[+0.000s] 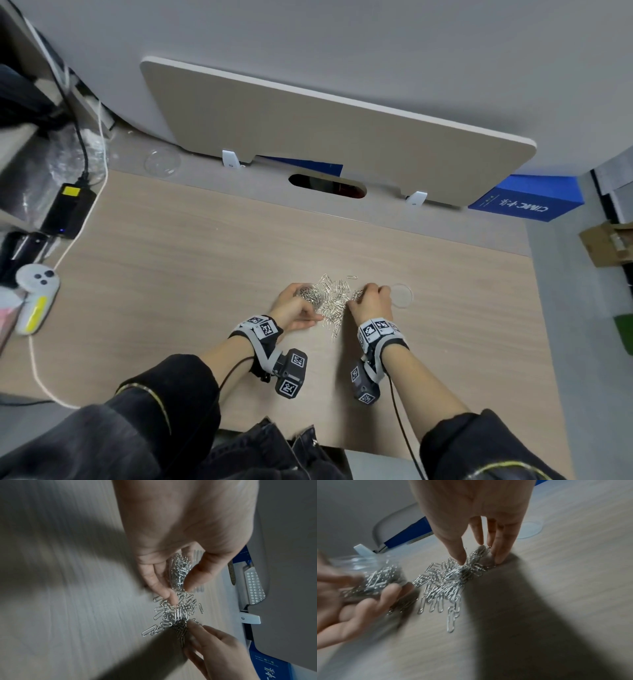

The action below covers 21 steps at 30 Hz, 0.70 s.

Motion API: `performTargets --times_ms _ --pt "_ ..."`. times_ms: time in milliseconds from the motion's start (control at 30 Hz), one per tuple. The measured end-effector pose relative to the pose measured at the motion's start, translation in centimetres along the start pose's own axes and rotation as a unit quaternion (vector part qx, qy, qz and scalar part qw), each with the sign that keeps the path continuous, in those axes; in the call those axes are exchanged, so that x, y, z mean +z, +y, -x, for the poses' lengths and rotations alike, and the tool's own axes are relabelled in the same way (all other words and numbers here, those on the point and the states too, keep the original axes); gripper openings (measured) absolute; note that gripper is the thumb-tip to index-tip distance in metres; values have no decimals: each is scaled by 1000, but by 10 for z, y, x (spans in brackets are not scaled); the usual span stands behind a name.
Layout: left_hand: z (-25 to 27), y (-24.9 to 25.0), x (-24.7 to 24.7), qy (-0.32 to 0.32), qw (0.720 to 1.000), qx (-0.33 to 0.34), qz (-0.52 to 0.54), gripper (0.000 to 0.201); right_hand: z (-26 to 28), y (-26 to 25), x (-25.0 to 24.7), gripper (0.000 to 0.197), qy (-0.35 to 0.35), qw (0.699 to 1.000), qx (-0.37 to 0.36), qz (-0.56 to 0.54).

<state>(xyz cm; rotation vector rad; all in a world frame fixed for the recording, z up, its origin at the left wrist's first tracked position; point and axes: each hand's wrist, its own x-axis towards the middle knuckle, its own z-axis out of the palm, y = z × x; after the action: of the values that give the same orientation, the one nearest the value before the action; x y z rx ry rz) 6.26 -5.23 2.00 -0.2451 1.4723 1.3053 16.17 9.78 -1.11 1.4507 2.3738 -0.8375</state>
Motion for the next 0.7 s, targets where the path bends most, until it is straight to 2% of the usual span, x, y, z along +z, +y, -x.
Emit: performTargets --times_ms 133,333,400,567,700 --pt "-1 -1 -4 3 1000 5 6 63 9 -13 13 52 -11 999 -37 4" --pt "-3 1 -6 1 1000 7 9 64 22 -14 20 77 -40 980 -127 146" --pt "-3 1 -6 0 1000 6 7 64 21 -11 19 72 -47 977 -142 155" --pt "-4 -3 -8 4 1000 -3 7 63 12 -8 23 35 -38 980 -153 118" --pt "-4 -5 -11 5 1000 -6 4 64 9 -9 26 26 -41 981 -152 116"
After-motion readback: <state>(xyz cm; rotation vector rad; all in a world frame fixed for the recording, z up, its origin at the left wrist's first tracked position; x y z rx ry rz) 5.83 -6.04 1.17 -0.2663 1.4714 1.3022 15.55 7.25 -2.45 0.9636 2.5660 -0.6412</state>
